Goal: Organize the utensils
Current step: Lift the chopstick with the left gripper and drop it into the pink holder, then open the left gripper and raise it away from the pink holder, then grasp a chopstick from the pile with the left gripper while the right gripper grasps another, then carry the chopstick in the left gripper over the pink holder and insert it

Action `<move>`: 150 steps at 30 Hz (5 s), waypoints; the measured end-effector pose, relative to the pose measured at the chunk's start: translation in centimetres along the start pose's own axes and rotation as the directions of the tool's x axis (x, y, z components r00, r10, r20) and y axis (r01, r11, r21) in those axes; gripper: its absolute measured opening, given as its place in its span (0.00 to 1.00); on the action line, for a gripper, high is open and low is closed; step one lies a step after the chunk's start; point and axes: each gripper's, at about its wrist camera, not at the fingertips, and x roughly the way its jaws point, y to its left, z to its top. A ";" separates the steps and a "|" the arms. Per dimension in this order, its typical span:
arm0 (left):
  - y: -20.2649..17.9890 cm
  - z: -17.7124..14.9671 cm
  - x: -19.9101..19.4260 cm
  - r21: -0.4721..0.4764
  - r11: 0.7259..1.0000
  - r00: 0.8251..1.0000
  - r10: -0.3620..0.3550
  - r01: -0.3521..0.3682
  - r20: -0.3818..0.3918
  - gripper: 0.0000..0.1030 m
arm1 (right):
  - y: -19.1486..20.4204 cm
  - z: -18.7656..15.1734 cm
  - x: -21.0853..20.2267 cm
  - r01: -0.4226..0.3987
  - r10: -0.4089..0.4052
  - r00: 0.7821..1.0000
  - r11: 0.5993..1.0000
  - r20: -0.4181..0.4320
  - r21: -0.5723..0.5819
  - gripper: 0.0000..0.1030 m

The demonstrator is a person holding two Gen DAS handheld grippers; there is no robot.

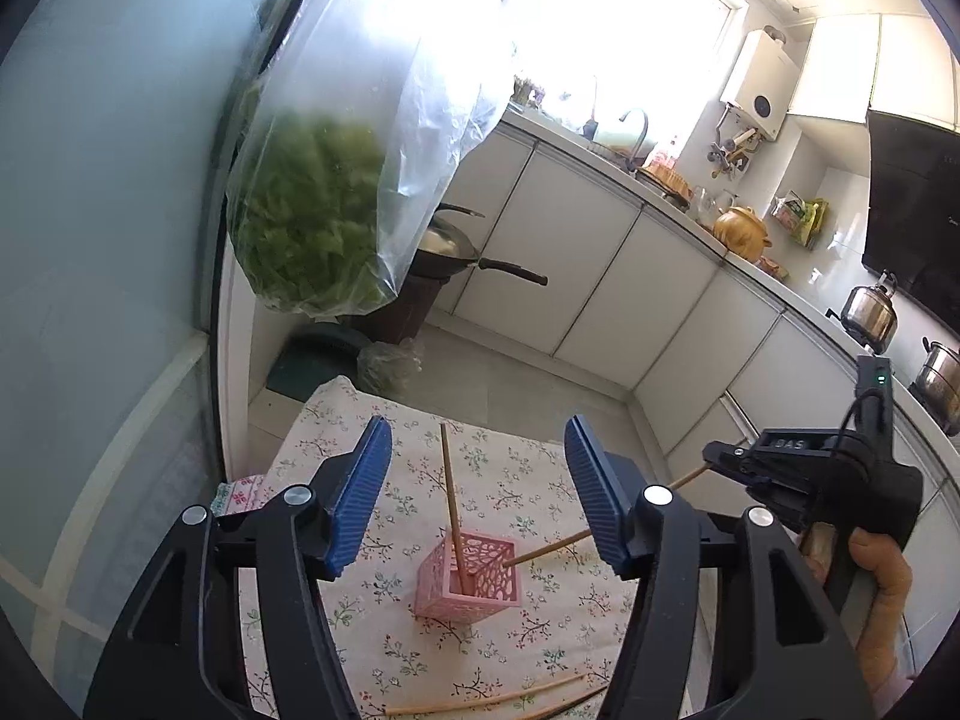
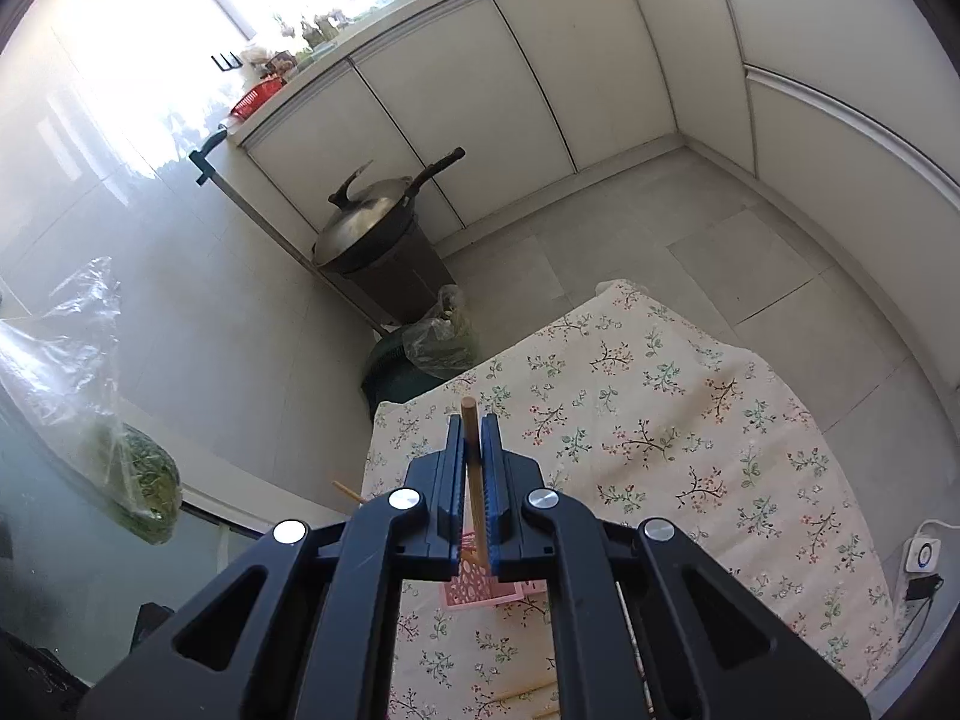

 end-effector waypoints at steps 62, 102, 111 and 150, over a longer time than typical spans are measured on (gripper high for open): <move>-12.8 -23.1 16.4 0.524 0.790 0.699 0.178 0.319 -0.693 0.93 | -24.5 -22.2 -9.8 0.299 -0.293 0.954 0.947 -0.069 0.117 0.93; -8.8 -16.0 7.4 0.501 0.819 0.859 0.019 0.281 -0.512 0.05 | -22.0 -16.3 8.5 -0.008 0.179 0.927 0.888 -0.330 0.459 0.46; -7.6 -15.1 7.0 0.485 0.833 0.867 0.015 0.265 -0.499 0.05 | -22.0 -15.8 11.7 0.108 0.055 0.924 0.911 -0.377 0.398 0.46; -4.9 -24.5 20.9 0.566 0.824 0.660 0.404 0.040 -0.634 0.35 | -20.0 -16.1 -5.6 -0.099 0.116 0.990 0.974 -0.076 0.205 0.05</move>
